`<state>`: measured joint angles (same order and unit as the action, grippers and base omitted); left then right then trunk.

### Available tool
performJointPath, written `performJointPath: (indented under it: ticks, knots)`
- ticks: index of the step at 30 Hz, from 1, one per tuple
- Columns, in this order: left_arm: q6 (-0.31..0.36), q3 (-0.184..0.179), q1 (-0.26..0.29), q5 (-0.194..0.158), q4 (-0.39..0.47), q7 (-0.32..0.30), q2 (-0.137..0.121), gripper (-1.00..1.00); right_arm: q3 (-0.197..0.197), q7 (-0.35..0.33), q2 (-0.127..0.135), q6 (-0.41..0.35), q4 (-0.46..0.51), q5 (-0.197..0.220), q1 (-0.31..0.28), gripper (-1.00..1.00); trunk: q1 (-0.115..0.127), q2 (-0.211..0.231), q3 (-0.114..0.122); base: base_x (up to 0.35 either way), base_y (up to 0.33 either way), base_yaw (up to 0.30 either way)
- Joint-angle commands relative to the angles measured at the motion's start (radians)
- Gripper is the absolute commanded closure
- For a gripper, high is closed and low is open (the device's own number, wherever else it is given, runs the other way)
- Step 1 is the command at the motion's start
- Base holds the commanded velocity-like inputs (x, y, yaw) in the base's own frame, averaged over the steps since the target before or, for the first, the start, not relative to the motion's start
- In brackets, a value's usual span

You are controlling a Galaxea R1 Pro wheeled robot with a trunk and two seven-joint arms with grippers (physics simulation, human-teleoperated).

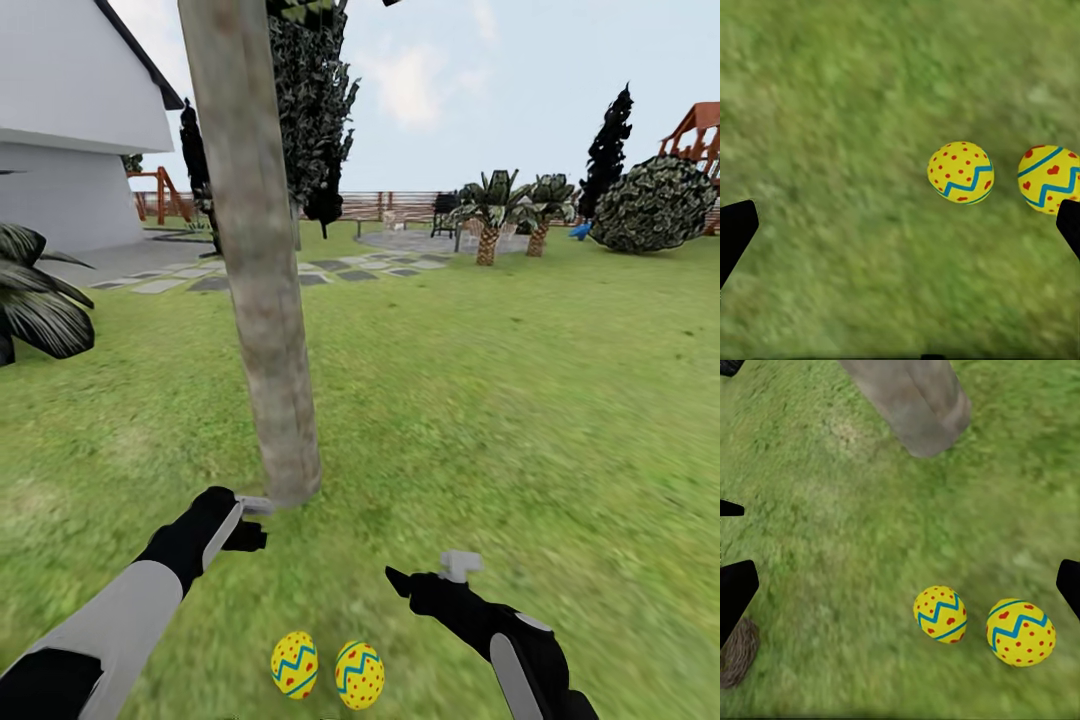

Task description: Take the three Easter eggs out of the wicker basket on the lawn in the garden, then place them on the lawn next to a single tree (choose any tree) so that all three eggs are next to the same tree and none are left in the basket.

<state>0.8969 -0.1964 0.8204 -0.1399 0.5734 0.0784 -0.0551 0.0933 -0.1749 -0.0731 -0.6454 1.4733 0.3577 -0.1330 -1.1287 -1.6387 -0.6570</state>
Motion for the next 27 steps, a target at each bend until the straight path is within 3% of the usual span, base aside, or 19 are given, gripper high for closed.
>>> performJointPath:
  ticks: [1, 10, 14, 27]
  knots:
    - [0.004, -0.008, 0.001, -0.01, 0.001, 0.008, -0.001, -1.0, -0.001, -0.002, 0.0, -0.005, 0.001, 0.0, 0.0, -1.0, 0.004, 0.007, 0.001, 0.0, 0.0, 0.167]
    - [0.004, -0.008, 0.001, -0.01, 0.0, 0.01, 0.001, -1.0, 0.003, 0.003, -0.001, -0.005, 0.0, 0.0, 0.0, -1.0, 0.039, 0.07, 0.017, 0.0, 0.0, 0.161]
    - [0.004, -0.008, 0.001, -0.01, 0.0, 0.01, 0.001, -1.0, 0.009, 0.037, -0.002, -0.005, -0.002, 0.001, 0.0, -1.0, 0.054, 0.098, 0.024, -0.026, 0.0, 0.157]
    - [0.005, -0.007, 0.001, -0.009, 0.002, 0.012, 0.002, -1.0, 0.012, 0.074, -0.005, -0.005, -0.023, 0.001, -0.002, -1.0, 0.104, 0.189, 0.047, -0.197, 0.0, 0.152]
